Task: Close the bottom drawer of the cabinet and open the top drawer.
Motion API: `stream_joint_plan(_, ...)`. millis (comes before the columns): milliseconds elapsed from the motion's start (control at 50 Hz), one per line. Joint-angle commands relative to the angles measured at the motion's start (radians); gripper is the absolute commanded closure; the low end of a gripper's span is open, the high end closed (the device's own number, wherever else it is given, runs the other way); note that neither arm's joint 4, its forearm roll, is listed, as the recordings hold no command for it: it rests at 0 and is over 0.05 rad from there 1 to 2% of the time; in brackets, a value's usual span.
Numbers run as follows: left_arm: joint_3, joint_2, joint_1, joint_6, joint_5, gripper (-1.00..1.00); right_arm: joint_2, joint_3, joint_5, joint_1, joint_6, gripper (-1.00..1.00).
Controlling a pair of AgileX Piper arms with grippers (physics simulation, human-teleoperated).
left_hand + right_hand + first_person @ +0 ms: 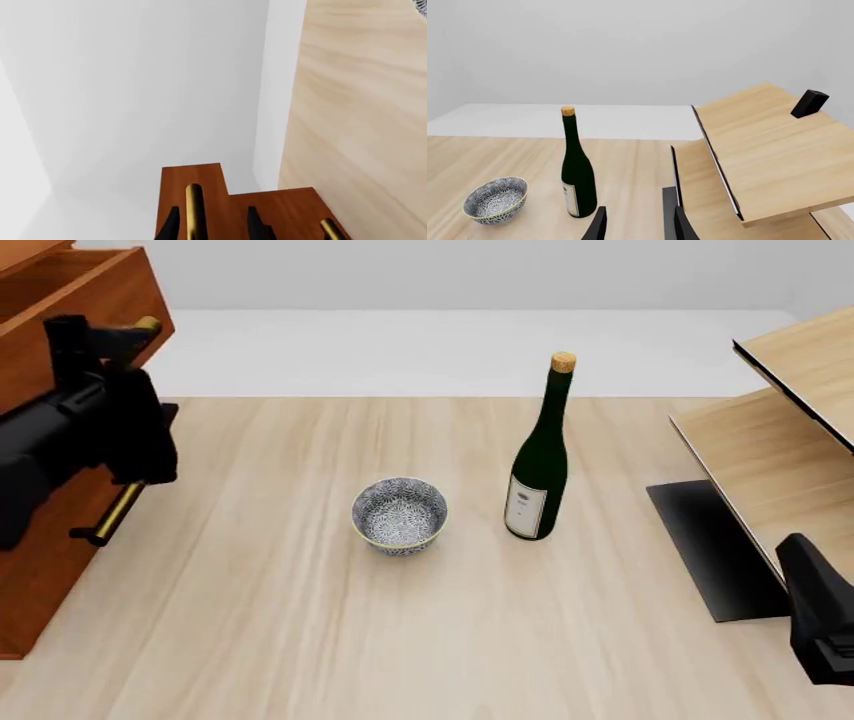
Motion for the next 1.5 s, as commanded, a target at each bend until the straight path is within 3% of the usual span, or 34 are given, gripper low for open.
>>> stream_joint_plan(20,0.020,-0.061,-0.037,0.007,0.033,-1.00,0.000,0.000,0.000,-0.002,0.004,-1.00)
stream_joint_plan(340,-0.003,-0.181,-0.103,0.043,0.101,-1.00,0.006,-0.002,-0.008,-0.022,0.027,-1.00)
stream_joint_plan(420,-0.158,-0.157,-0.206,-0.094,0.280,-1.00,0.010,-0.002,-0.011,-0.027,0.032,-1.00)
stream_joint_plan(500,-0.381,-0.116,-0.278,-0.289,0.482,-1.00,0.021,-0.002,-0.021,-0.033,0.040,-1.00)
stream_joint_plan(600,-0.444,-0.126,-0.168,-0.353,0.530,-1.00,0.016,-0.003,-0.016,-0.034,0.045,-1.00)
stream_joint_plan(620,-0.476,-0.132,-0.126,-0.393,0.563,-1.00,0.015,-0.003,-0.014,-0.034,0.045,-1.00)
stream_joint_plan(660,-0.509,-0.116,-0.169,-0.420,0.596,-1.00,0.014,-0.003,-0.013,-0.033,0.045,-1.00)
stream_joint_plan(680,-0.532,-0.136,-0.115,-0.455,0.626,-1.00,0.012,-0.003,-0.012,-0.033,0.045,-1.00)
stream_joint_plan(700,-0.555,-0.116,-0.151,-0.468,0.653,-1.00,0.012,-0.002,-0.011,-0.033,0.046,-1.00)
stream_joint_plan(760,-0.610,-0.112,-0.139,-0.526,0.694,-1.00,0.008,-0.003,-0.007,-0.031,0.046,-1.00)
stream_joint_plan(820,-0.656,-0.105,-0.142,-0.574,0.732,-1.00,0.008,-0.003,-0.006,-0.030,0.045,-1.00)
stream_joint_plan(840,-0.664,-0.119,-0.095,-0.593,0.739,-1.00,0.008,-0.002,-0.007,-0.030,0.045,-1.00)
stream_joint_plan(940,-0.720,-0.105,-0.065,-0.661,0.817,-1.00,0.009,-0.002,-0.008,-0.031,0.044,-1.00)
stream_joint_plan(960,-0.749,-0.108,-0.016,-0.702,0.861,-1.00,0.009,-0.002,-0.008,-0.031,0.043,-1.00)
stream_joint_plan(1120,-0.873,-0.050,-0.059,-0.857,0.958,-1.00,0.008,-0.002,-0.007,-0.025,0.038,-1.00)
stream_joint_plan(1240,-0.906,-0.012,-0.056,-0.941,0.979,-1.00,0.015,-0.002,-0.015,-0.025,0.036,-1.00)
stream_joint_plan(1400,-0.981,0.019,-0.037,-1.151,1.041,-1.00,0.015,-0.002,-0.015,-0.022,0.031,-1.00)
stream_joint_plan(1500,-0.946,0.004,-0.015,-1.167,1.020,-1.00,0.005,-0.002,-0.006,-0.020,0.030,-1.00)
